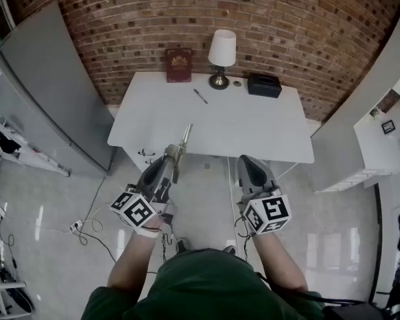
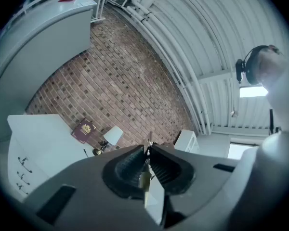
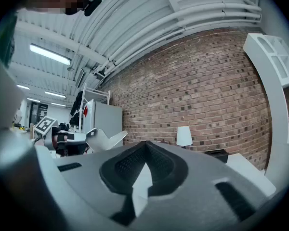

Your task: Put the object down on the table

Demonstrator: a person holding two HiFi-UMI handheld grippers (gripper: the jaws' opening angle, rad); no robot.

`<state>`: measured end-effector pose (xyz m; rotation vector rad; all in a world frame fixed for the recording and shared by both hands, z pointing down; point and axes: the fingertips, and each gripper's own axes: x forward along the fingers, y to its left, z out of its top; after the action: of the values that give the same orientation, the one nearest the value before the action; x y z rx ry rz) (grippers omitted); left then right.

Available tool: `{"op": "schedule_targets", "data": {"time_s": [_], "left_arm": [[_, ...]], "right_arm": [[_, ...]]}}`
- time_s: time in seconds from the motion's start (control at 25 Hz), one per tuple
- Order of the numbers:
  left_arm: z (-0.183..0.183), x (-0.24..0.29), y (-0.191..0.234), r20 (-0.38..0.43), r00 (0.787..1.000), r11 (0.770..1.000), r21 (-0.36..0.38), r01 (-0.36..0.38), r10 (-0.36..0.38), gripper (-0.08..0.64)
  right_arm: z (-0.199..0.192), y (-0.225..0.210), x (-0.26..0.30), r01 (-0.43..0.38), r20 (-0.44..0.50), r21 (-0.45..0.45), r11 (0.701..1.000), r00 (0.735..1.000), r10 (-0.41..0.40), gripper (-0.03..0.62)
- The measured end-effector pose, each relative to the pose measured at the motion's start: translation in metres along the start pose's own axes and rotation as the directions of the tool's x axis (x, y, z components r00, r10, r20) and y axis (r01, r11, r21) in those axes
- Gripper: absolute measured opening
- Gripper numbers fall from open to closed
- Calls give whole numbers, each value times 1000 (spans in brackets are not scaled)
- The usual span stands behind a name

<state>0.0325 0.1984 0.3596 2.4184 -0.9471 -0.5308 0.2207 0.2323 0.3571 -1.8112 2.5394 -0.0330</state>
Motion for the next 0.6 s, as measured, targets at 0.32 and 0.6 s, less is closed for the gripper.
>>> {"op": "schedule_targets", "data": {"time_s": [0.32,0.6], "left_arm": [[28,-29,41,-20,999,1000,-5,25,-26,35],[52,-51,84,30,999,999,-28,16,-15,35]], "right_arm": [[-6,37,14,72,33,80,994,997,-75,2],[-14,62,32,79,-1,68,995,997,-79,2]]}}
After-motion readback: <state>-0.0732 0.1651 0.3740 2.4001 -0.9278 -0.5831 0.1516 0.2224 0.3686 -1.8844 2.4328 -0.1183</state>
